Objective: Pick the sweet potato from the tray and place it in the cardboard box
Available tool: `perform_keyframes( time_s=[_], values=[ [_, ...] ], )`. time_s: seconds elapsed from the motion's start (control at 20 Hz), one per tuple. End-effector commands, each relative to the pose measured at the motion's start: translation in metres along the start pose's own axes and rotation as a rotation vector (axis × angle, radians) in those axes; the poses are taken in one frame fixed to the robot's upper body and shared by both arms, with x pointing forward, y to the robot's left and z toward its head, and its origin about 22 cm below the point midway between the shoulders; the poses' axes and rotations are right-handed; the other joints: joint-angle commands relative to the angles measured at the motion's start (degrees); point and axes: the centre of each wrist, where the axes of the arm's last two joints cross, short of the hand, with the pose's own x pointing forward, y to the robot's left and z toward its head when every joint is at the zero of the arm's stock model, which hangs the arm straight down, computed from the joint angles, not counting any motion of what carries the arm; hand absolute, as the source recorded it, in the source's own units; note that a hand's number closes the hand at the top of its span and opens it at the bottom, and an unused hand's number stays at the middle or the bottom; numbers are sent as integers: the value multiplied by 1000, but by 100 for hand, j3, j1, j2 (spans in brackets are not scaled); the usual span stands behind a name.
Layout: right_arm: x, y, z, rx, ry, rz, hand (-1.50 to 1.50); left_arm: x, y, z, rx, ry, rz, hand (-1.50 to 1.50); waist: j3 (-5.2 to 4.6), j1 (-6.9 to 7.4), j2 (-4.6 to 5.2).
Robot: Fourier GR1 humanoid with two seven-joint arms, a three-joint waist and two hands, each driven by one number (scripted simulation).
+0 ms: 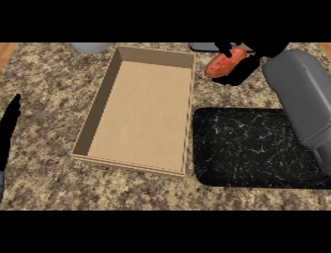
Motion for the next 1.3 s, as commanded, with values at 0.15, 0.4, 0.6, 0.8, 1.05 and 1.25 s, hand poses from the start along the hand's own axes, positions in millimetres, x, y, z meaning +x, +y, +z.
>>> perform_keyframes(
  time_s=[0.15, 0.4, 0.6, 0.8, 1.05, 1.25],
  values=[
    [47, 11, -71, 25, 8, -183, 150, 0, 3, 6, -20, 18, 8, 0, -3, 3, 0],
    [78, 31, -103, 23, 63, -274, 150, 4, -17, 11, -2, 5, 9, 0, -1, -7, -1],
    [93, 43, -124, 40, 89, -309, 150, -4, -4, 0, -6, 1, 3, 0, -4, 83, 35],
    [93, 60, -128, 63, 128, -300, 150, 6, -1, -4, -49, -34, -16, 0, -7, 288, 74],
    [97, 72, -131, 81, 177, -251, 150, 12, -24, -9, -49, -45, 12, 0, -12, 398, 92],
    [87, 89, -119, 32, 298, -203, 150, 25, -33, -11, -75, -62, 10, 0, -15, 609, 153]
  ],
)
